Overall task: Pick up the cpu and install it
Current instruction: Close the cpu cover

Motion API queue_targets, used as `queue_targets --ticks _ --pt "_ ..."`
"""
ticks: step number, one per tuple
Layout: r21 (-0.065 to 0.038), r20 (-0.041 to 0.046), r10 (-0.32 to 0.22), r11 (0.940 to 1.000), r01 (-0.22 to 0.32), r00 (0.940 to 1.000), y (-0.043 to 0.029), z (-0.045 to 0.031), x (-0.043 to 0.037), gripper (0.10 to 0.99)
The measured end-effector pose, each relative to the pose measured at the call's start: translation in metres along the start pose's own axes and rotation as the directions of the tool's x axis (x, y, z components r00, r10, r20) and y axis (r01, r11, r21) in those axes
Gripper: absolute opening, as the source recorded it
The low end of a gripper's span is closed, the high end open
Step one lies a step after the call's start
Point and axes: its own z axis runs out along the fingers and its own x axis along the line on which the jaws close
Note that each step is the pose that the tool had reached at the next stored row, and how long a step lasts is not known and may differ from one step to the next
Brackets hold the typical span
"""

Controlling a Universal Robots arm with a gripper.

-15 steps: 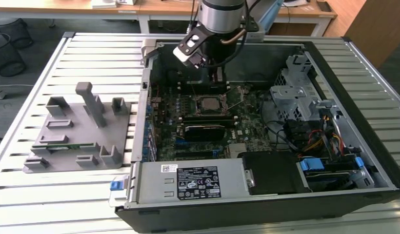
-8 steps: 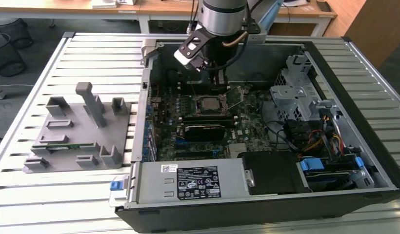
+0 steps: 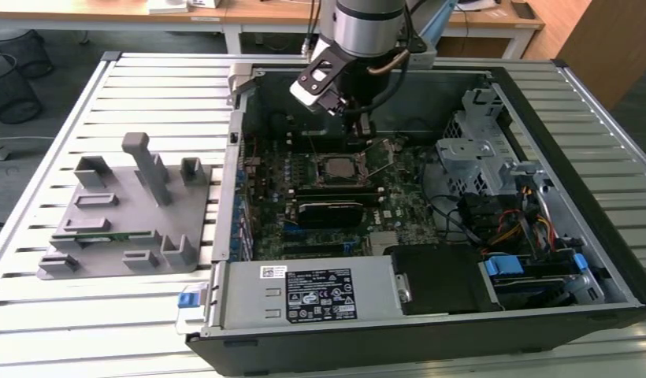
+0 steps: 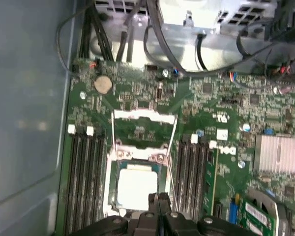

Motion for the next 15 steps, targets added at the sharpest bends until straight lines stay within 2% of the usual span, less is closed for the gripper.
queue_targets --ticks 3,8,15 --pt "-0.001 0.0001 0.000 1.0000 0.000 1.0000 0.0045 0.0003 0.0021 0.106" --pt "-0.009 0.0006 -0.001 1.0000 0.001 1.0000 0.0089 0.0014 0.0033 0.106" --pt "-0.010 0.0001 -0.034 0.9994 0.034 0.9994 0.0153 0.0027 0.0037 0.106"
